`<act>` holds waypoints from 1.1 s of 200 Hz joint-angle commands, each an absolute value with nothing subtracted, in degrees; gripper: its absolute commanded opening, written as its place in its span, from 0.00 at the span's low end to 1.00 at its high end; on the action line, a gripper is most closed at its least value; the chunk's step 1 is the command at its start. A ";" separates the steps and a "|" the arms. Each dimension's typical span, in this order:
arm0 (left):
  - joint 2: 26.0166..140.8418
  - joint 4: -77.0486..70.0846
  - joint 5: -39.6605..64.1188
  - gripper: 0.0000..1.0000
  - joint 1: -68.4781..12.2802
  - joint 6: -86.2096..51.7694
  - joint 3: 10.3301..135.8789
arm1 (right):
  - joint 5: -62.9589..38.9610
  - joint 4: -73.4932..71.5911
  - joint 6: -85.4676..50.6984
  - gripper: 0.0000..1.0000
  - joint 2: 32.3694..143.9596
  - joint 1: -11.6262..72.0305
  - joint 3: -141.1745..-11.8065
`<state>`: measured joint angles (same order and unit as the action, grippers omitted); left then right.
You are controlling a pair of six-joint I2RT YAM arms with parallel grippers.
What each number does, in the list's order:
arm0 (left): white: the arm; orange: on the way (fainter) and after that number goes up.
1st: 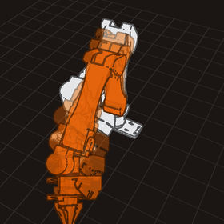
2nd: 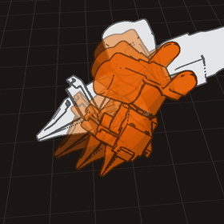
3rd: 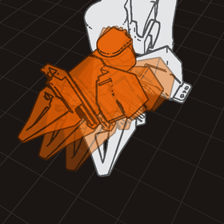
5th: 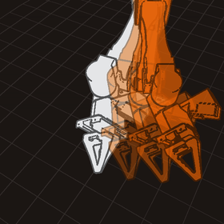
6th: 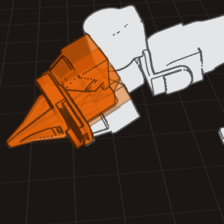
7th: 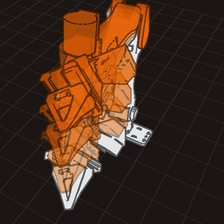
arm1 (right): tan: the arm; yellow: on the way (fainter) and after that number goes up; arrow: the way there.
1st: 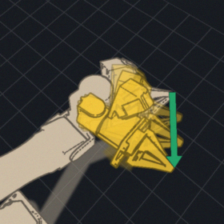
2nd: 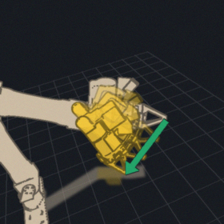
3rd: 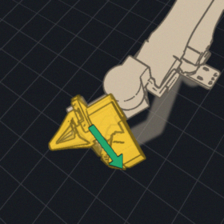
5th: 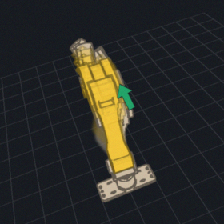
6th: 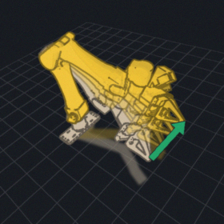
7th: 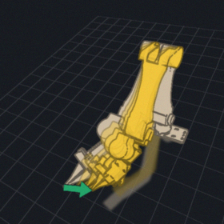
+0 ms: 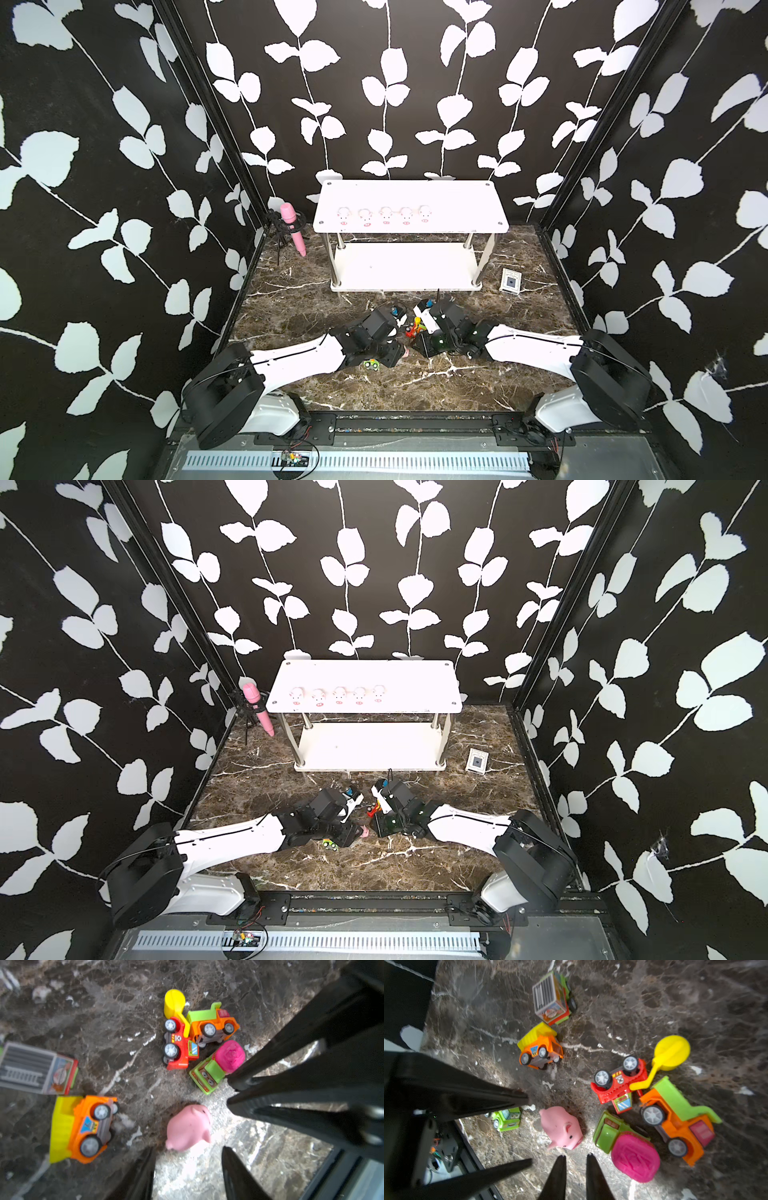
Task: Organize plastic toys on shelves
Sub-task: Adjust the plastic toy at the center of the board.
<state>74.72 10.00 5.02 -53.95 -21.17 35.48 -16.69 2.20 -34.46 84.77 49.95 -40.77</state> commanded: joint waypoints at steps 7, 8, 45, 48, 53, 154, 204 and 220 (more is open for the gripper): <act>73.32 9.15 8.22 0.32 -54.14 -23.41 32.75 | -16.26 0.59 -34.28 0.14 86.75 51.35 -43.21; 73.31 9.06 8.37 0.32 -54.14 -23.44 32.59 | -16.22 0.60 -34.32 0.14 86.79 51.34 -43.27; 75.70 6.47 9.88 0.21 -54.15 -24.32 31.55 | -14.21 1.73 -33.77 0.13 89.61 52.52 -46.21; 75.98 6.42 9.66 0.19 -54.16 -24.39 31.67 | -14.00 1.82 -33.74 0.13 89.79 52.62 -46.41; 76.39 6.61 9.06 0.17 -54.14 -24.68 31.85 | -13.53 2.12 -33.71 0.12 90.11 52.72 -46.81; 82.20 6.28 -0.15 0.08 -54.14 -26.08 35.06 | -11.54 4.11 -33.49 0.13 96.47 53.27 -51.25; 83.67 7.21 -3.98 0.09 -54.14 -26.33 37.19 | -10.64 7.28 -33.40 0.13 95.70 54.12 -51.35; 84.32 7.47 -4.16 0.09 -54.10 -26.03 38.08 | -10.68 7.81 -33.62 0.14 94.67 54.32 -50.62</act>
<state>83.61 7.33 -1.98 -53.95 -26.13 35.90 -11.14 5.78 -34.06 96.66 53.45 -49.89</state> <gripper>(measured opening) 0.087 0.135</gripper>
